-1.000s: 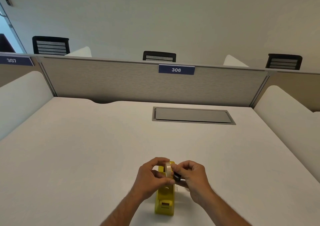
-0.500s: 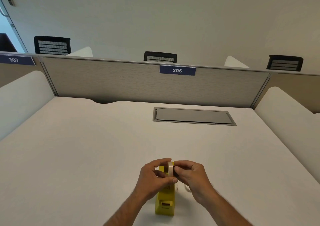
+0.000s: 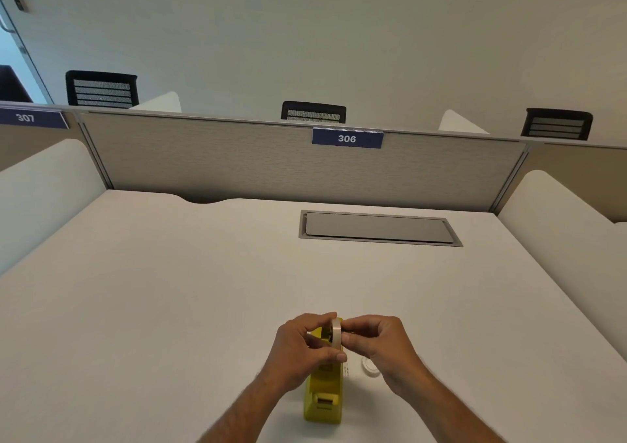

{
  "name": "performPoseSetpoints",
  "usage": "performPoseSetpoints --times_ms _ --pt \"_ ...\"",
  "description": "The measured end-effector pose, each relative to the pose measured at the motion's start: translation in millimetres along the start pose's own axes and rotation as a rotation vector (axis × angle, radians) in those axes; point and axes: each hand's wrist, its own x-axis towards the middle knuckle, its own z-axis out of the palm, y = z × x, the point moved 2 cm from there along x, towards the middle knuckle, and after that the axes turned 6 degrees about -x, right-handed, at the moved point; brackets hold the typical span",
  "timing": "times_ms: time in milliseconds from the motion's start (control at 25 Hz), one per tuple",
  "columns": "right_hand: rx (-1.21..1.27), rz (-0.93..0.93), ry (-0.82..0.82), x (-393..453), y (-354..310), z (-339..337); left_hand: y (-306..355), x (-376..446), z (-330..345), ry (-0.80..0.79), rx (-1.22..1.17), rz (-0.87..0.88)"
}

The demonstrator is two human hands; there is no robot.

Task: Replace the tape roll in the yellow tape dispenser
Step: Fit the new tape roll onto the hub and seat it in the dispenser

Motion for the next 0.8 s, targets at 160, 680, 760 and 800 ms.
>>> performPoseSetpoints --times_ms 160,680,760,800 --pt "0.032 -0.003 -0.04 1 3 0 -3 0 1 -0.001 0.009 -0.003" --pt "-0.322 -0.048 -0.095 5 -4 5 -8 2 1 0.01 0.063 0.012" --pt "-0.316 -0.041 -0.1 7 -6 6 -9 2 1 0.013 0.049 0.007" --pt "-0.315 -0.039 -0.099 7 -6 7 -10 2 1 0.012 0.043 0.005"
